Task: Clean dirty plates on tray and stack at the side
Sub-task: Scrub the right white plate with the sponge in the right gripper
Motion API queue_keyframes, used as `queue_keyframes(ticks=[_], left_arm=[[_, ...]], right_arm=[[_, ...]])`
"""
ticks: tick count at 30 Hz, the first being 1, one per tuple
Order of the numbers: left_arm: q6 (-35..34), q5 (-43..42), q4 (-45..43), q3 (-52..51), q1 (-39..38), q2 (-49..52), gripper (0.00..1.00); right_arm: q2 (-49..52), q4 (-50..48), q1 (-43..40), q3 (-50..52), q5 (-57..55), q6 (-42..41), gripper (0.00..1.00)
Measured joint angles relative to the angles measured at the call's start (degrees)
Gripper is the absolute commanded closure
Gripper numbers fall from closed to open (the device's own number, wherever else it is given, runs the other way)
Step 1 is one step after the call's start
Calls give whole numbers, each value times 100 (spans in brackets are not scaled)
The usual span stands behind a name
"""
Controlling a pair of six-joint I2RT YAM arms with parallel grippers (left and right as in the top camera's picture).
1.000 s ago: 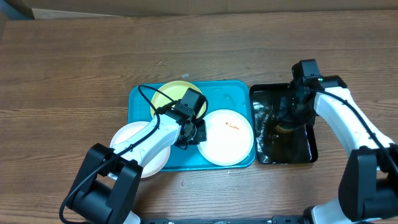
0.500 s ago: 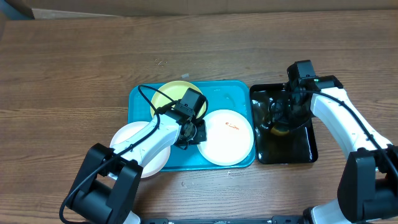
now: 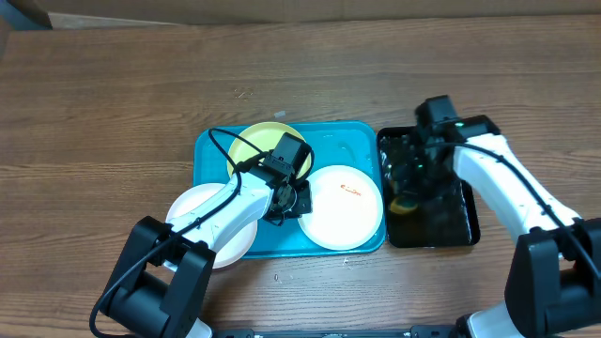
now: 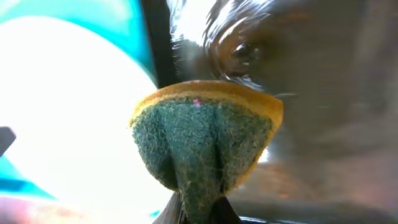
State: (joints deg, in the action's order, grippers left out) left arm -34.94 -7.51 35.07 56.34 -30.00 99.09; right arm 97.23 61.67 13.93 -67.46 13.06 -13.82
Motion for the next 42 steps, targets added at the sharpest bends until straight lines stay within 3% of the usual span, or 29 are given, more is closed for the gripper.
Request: queue_keyframes(ticks=[6,14,27,42], left_arm=[[-2,0,0,0,0,0,96],[0,0,2,0,0,0,96],[0,0,2,0,0,0,96],[-2,0,4,0,0,0,96]], right_arm=[[0,-420,1113,-57,-81,31,96],[103,-876,2264,-68,-1709,37,96],[741,-1604,2052,-39,-2649,35,96],[892,-2406,1947,404,-2201,42,96]])
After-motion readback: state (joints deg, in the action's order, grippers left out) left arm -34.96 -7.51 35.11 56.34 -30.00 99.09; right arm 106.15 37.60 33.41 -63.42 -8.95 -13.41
